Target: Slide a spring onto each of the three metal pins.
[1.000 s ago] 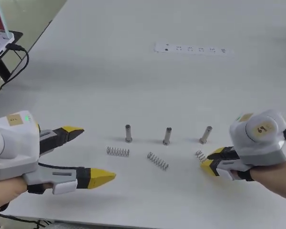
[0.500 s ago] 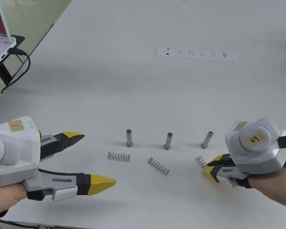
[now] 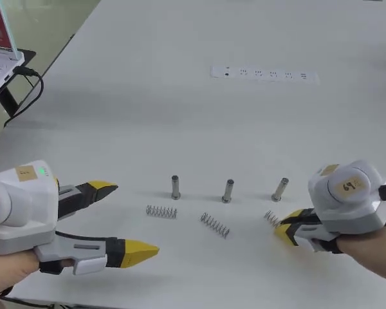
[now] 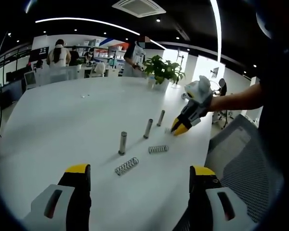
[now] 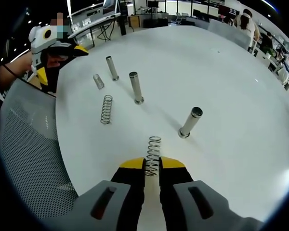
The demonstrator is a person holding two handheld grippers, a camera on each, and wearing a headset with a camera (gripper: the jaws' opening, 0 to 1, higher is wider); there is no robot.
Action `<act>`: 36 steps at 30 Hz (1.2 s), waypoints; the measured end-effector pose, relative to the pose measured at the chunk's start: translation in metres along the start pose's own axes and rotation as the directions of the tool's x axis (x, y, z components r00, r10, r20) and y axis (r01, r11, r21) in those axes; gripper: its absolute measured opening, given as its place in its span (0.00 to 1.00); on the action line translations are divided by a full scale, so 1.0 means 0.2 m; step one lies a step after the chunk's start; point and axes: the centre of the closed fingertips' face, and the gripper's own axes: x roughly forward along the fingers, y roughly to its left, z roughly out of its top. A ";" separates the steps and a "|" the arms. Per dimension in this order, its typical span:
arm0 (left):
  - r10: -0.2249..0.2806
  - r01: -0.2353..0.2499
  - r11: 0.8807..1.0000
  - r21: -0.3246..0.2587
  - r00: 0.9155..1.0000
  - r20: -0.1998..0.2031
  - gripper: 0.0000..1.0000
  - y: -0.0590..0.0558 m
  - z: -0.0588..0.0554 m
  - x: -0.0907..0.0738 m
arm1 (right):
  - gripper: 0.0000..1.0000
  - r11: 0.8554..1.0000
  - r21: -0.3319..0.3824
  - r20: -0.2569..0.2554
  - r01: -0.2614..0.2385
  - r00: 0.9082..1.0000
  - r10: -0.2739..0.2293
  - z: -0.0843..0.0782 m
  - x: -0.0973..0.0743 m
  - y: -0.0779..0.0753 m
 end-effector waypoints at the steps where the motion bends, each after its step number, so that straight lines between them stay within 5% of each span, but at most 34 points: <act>1: 0.001 -0.001 1.000 0.002 1.000 -0.002 0.81 0.00 0.00 0.00 | 0.08 1.000 0.002 0.003 -0.002 1.000 0.002 0.00 0.00 0.00; 22: -0.035 0.035 0.999 0.014 0.999 -0.014 0.80 -0.08 -0.01 0.02 | 0.08 1.000 -0.014 0.052 -0.010 0.999 0.011 0.05 -0.10 0.01; 25: -0.080 0.079 0.996 -0.031 0.995 -0.052 0.72 -0.12 -0.05 0.02 | 0.08 0.999 -0.034 0.063 -0.013 0.998 0.015 0.07 -0.12 0.02; 36: -0.198 0.195 0.980 -0.044 0.977 -0.075 0.55 -0.27 -0.08 0.05 | 0.08 0.994 -0.104 0.074 -0.032 0.996 0.040 0.08 -0.18 0.08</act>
